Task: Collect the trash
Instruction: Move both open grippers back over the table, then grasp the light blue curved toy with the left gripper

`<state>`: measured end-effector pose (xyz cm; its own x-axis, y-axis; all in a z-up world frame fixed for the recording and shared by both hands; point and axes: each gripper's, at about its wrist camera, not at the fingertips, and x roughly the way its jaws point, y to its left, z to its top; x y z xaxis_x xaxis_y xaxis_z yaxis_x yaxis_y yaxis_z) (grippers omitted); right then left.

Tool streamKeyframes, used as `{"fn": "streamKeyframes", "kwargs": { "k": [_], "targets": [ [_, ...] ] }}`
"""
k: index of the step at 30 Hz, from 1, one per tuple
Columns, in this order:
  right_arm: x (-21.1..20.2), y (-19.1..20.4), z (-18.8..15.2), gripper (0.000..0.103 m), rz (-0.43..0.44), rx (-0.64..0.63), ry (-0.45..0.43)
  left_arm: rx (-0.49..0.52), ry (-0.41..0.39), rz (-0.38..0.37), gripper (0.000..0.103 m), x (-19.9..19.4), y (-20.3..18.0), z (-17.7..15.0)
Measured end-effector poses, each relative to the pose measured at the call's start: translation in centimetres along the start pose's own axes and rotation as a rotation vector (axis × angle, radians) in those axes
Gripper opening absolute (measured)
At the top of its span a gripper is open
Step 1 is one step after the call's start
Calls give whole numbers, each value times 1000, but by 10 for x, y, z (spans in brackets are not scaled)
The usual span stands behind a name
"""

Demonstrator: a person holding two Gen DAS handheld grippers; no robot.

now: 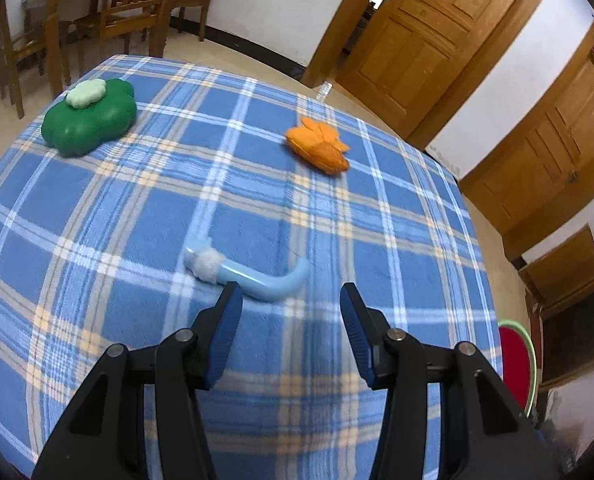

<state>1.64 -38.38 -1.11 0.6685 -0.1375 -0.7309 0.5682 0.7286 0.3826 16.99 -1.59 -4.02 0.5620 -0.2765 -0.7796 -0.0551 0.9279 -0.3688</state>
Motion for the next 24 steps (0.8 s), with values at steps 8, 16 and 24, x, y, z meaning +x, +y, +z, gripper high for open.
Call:
{"fn": "streamKeyframes", "kwargs": {
  "k": [8,16,24],
  "targets": [
    [5,5,-1,53,-5,-12,11,-35,-15,21,51,9,14,16],
    [9,11,-2,53,-11,-26,21,-55,-23,52,51,19,24,30],
    [13,29,2,53,-12,-75,24,19,-32,78,49,22,14,28]
  ]
}}
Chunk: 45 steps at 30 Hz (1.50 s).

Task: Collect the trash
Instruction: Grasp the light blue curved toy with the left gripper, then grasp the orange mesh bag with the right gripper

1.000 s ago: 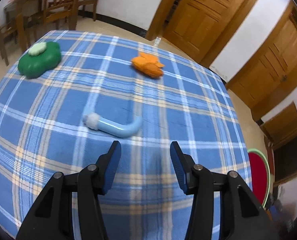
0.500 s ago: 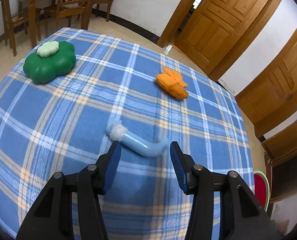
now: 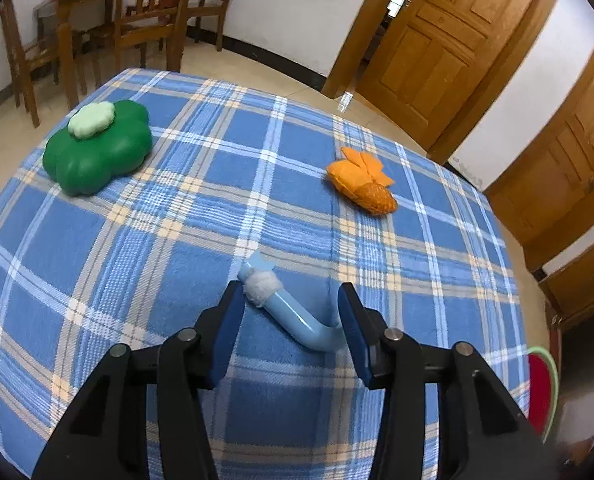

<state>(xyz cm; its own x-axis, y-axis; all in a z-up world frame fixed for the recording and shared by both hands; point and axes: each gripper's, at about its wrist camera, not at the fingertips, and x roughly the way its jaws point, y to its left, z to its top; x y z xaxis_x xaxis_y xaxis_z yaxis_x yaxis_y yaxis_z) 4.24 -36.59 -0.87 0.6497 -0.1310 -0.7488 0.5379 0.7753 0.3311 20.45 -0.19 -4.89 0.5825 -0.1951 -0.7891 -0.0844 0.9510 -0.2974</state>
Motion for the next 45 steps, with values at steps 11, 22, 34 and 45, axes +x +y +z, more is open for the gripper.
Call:
{"fn": "streamKeyframes", "kwargs": {
  "k": [11,22,34,45],
  "targets": [
    [10,52,8,54,54,-117,9,61,32,-59,7,0,-4,-8],
    [31,112,2,54,107,-233,71,76,-15,-74,7,-11,11,11],
    [62,206,-1,54,198,-398,125,64,-103,8,7,-17,50,38],
    [112,291,-10,53,274,-522,182,53,-92,-13,7,-8,65,31]
  ]
}}
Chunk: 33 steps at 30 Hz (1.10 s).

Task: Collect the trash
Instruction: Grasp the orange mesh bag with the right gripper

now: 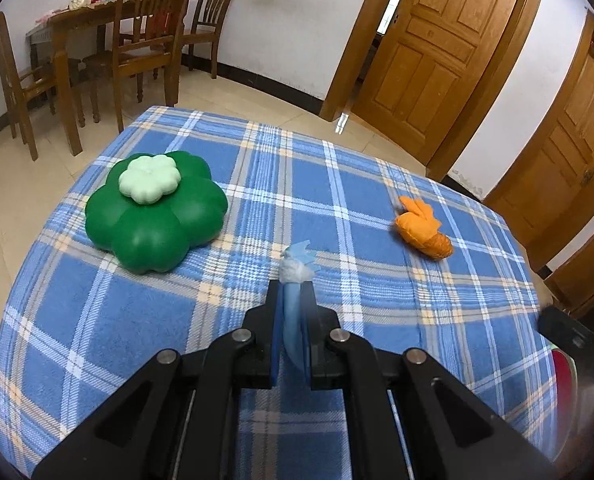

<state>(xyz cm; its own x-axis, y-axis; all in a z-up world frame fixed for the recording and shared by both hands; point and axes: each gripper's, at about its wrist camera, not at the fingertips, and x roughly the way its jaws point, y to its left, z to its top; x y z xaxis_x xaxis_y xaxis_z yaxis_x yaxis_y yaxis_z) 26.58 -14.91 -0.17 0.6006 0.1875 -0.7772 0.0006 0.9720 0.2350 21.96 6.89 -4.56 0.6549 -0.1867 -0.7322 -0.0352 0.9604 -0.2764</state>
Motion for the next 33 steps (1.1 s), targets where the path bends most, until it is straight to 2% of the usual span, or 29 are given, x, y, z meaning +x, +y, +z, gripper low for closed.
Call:
{"fn": "streamKeyframes", "kwargs": {
  "k": [7,15,27,29,31,33],
  "targets": [
    [41,26,17,53,-3,-87,13,-2,2,-17,7,-1,-1,-2],
    [78,38,33,53,-26,-162,14,10,10,-32,7,0,-4,-5],
    [106,46,41,53,-41,-226,27,6,13,-39,7,0,-3,-5],
    [107,44,40,48,-51,-223,27,7,14,-40,7,0,-4,-6],
    [106,42,40,32,-74,-226,22,10,14,-41,7,0,-5,-6],
    [105,37,40,29,-66,-212,18,12,14,-42,7,0,-6,-6]
  ]
}}
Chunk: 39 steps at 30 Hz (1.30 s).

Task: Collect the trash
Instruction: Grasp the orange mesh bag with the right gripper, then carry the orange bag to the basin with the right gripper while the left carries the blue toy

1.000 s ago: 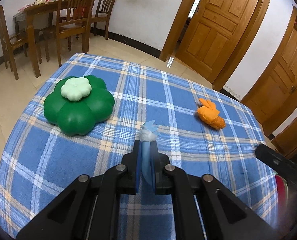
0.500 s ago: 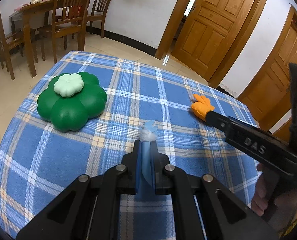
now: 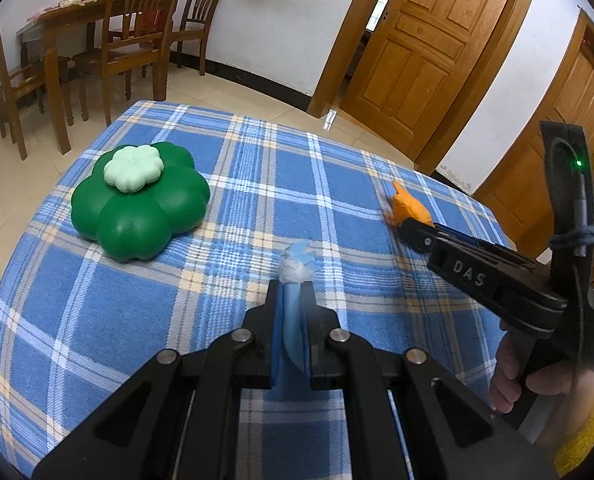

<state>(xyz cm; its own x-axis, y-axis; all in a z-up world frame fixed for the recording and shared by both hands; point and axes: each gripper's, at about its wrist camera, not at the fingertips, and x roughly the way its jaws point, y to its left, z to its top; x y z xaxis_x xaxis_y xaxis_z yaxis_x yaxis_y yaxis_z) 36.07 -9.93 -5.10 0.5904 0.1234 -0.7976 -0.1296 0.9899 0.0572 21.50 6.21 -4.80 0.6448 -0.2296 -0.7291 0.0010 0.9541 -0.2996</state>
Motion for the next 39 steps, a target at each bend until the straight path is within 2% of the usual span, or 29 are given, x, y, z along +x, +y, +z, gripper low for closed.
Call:
{"fn": "streamKeyframes", "kwargs": {
  "k": [6,14,23,29,39],
  "targets": [
    [-18,-12,-7,23,17,55,-28,-3,-1,-3,7,0,0,0],
    [-62,-23,-28,23,8,91,-85,-1,-3,-13,7,-3,-2,-2],
    [-118,-52,-64,23,-16,168,-132,9,-7,-22,7,-7,-7,-3],
    [-158,-80,-93,23,-68,227,-160,23,-7,-30,7,-7,-13,-3],
    [-198,-133,-144,23,-172,392,-159,74,-17,-39,7,-9,-32,-4]
  ]
}}
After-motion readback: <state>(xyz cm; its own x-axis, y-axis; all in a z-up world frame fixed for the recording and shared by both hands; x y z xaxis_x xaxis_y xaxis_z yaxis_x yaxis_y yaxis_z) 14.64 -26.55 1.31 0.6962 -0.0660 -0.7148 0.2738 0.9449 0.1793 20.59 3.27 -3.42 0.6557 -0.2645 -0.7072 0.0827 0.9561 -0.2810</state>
